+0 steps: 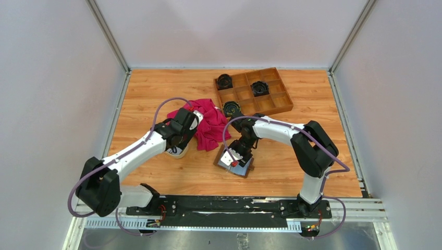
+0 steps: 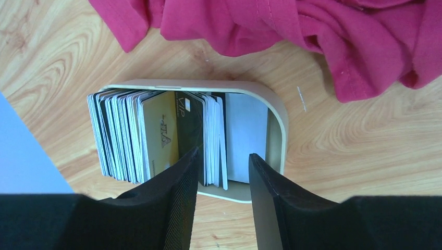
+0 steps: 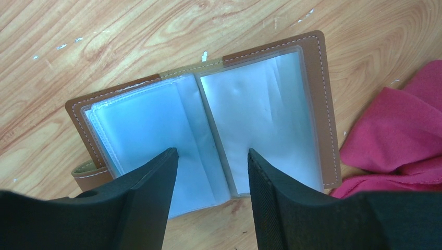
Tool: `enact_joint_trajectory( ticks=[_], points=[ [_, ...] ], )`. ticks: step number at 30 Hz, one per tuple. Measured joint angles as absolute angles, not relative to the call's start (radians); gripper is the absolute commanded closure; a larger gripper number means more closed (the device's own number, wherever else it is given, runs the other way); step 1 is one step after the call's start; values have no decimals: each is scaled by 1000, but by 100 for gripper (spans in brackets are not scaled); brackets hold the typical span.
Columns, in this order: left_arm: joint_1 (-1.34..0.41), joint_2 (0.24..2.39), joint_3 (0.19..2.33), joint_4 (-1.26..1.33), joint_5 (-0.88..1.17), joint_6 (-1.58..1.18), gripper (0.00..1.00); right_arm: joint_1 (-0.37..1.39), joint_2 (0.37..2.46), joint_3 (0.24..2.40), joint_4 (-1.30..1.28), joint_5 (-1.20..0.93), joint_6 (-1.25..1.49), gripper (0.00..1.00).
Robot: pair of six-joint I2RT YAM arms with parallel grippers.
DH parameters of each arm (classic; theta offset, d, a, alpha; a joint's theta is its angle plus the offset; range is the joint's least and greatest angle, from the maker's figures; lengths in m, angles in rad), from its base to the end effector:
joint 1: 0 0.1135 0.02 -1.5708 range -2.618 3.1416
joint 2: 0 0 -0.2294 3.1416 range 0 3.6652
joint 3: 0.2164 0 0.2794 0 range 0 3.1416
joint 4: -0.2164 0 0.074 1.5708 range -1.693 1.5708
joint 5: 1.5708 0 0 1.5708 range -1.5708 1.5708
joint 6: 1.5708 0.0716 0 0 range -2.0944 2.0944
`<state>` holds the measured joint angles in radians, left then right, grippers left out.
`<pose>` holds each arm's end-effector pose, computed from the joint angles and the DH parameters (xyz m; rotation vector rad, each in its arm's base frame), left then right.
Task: Put the credit cards into the card holder
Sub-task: Pick up the credit card from the storage box.
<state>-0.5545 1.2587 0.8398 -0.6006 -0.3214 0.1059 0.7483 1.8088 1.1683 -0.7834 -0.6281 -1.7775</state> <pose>0.2649 -0.1375 0.1547 0.7095 2.4272 0.2403 0.2264 0.2676 0.0909 -2.5292 0.7383 0.6493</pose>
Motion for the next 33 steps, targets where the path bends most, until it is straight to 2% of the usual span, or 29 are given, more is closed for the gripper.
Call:
enact_joint_trajectory(
  ticks=[18, 28, 33],
  points=[
    [-604, 1485, 879, -620, -434, 91, 71, 748, 1811, 1172, -788, -628, -1776, 45],
    [-604, 1515, 888, -630, -482, 85, 89, 748, 1811, 1172, -790, -628, -1776, 46],
    [-604, 1543, 893, -632, -501, 79, 89, 748, 1811, 1172, -792, -628, -1776, 46]
  ],
)
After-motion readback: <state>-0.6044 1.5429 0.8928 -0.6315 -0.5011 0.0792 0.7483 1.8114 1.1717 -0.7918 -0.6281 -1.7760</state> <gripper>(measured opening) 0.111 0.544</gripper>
